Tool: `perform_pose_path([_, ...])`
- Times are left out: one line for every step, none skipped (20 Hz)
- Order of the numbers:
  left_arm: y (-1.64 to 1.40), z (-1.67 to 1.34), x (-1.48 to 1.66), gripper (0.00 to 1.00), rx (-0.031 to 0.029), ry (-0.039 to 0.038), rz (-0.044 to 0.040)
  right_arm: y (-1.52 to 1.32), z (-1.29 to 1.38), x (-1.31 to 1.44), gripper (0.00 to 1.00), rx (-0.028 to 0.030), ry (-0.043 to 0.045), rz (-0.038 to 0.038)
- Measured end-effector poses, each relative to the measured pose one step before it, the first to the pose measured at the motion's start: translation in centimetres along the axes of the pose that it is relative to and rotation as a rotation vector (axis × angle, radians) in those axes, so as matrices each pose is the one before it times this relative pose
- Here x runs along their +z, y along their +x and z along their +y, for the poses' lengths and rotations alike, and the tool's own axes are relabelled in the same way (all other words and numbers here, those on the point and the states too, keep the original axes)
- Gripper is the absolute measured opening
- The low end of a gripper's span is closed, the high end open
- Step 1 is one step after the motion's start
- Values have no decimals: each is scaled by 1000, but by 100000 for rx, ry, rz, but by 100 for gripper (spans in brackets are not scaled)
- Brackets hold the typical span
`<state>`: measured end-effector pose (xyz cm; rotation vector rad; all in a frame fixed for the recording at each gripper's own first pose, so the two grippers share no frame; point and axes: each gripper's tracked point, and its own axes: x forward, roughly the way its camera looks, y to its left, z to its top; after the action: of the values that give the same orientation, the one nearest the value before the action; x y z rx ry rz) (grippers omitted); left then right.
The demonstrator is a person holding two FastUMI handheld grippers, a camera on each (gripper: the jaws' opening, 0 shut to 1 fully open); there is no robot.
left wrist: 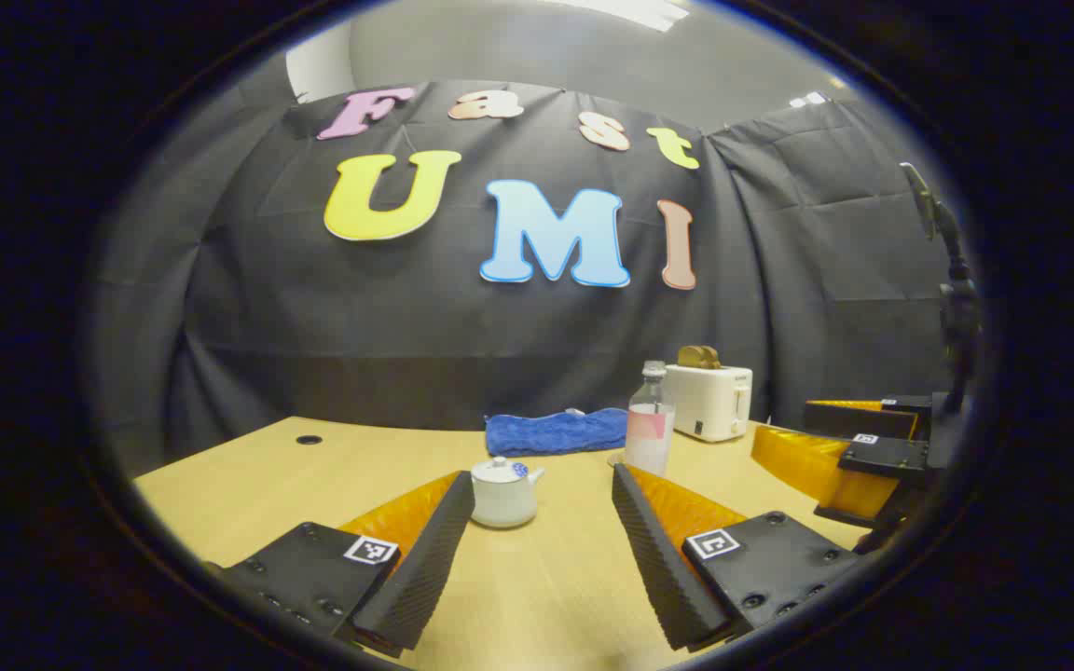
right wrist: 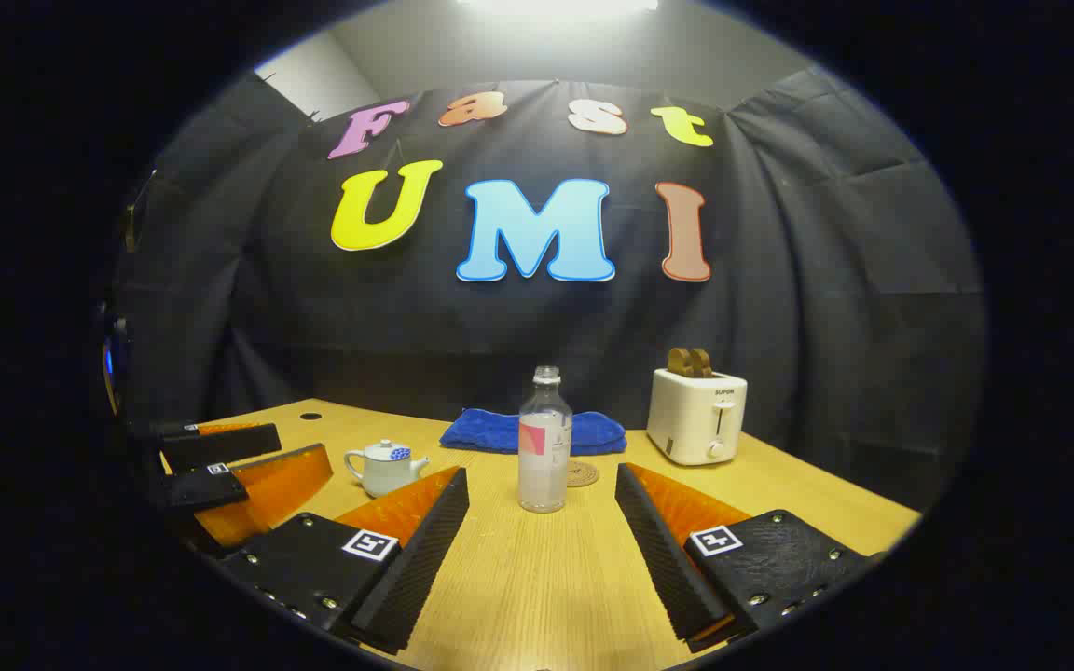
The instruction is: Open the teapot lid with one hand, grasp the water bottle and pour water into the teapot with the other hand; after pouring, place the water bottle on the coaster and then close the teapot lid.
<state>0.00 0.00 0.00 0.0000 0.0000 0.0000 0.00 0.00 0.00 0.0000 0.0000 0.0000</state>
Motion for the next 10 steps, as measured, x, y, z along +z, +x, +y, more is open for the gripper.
perform_pose_path([-2392,888,829,96,1536,-2142,-993,-1133,315,333,98,660,876,-778])
perform_pose_path([-2342,798,1296,93,1983,-1104,-1168,-863,177,126,98,338,947,-1002])
perform_pose_path([-1716,135,363,93,2295,154,-425,-728,52,158,98,-231,629,-486])
perform_pose_path([-1676,293,1070,93,1639,545,-608,-441,16,-127,98,-225,930,261])
perform_pose_path([-1239,-812,204,93,-209,1033,-747,-409,123,137,98,314,1495,48])
perform_pose_path([-1323,-636,743,93,-4,1586,-543,-329,111,86,98,311,1345,-430])
perform_pose_path([-651,-731,55,93,354,1446,-278,-243,89,220,98,262,1407,-409])
perform_pose_path([-650,-688,254,93,-208,668,-540,-180,-5,-102,98,46,1012,-105])
perform_pose_path([642,-723,-698,93,-326,-77,-107,-145,-20,-136,98,24,512,331])
perform_pose_path([18,-284,-223,93,-243,-400,280,-120,-25,-287,98,-93,174,432])
